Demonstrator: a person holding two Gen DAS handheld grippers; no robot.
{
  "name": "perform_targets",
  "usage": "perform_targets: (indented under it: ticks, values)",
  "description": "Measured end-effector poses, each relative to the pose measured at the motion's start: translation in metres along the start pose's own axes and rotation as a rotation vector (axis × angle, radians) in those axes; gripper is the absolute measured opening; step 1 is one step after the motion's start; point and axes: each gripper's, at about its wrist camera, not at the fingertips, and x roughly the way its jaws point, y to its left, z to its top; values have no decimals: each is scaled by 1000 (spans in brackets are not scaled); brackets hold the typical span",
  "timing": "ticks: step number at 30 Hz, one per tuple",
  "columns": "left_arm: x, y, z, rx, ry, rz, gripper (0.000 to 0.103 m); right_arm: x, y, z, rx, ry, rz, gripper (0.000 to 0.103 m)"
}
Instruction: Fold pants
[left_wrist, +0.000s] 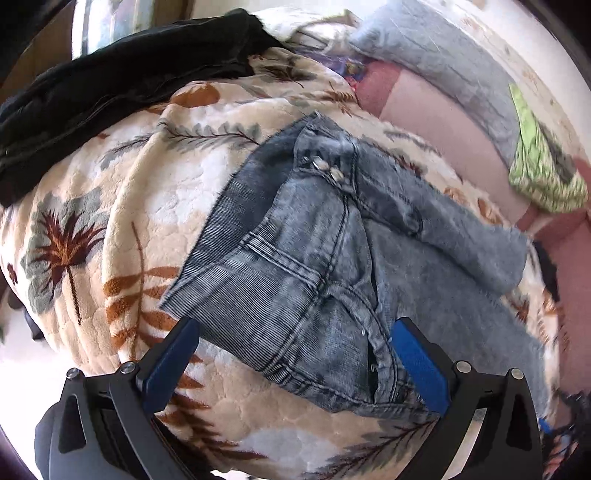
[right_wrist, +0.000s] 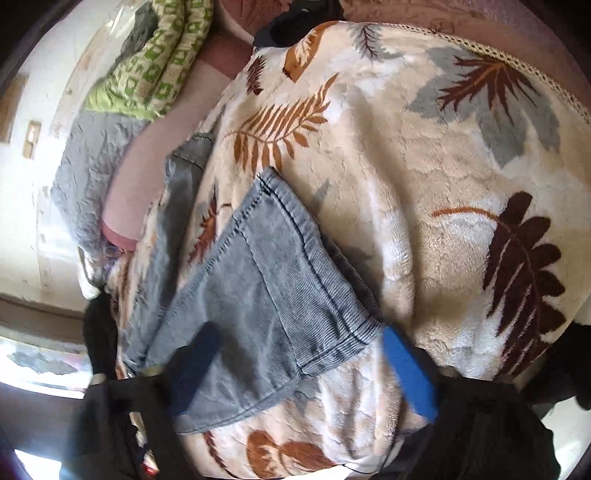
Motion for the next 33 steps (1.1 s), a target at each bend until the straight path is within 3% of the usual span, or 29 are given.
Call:
perform_targets:
  ticks: [4,5,10,16,22,25,27,28,30,33]
  values:
    - [0,20,6,-90,19,-60,102,0,-6,2,25,-15,5,76]
    - [2,23,7,-103,26,-62,101,-3,-7,2,20,-20,-3,70]
    - [12,36,13,-161,89,-87,65,-8,-12,3,2,-30,-10,34]
    - [16,43,17,-193,118,-92,66,-5,-16,2,7,-16,-14,34]
    - [6,36,14,-184,110,-8,68,-10,-6,1,-43,-30,-4,28]
    - [23,37,12,-183,165,13,68,-11,-2,2,-52,-33,-1,28]
    - [25,35,14,-168,151,27,66,-12,0,2,-51,-33,9,28]
    - [23,34,15,-159,145,44,44,-14,1,2,-54,-36,12,28]
    - [21,35,18,-146,137,49,11,-20,5,2,-77,-51,8,26]
    - [14,36,22,-141,117,43,11,-39,20,0,-139,-98,-1,26]
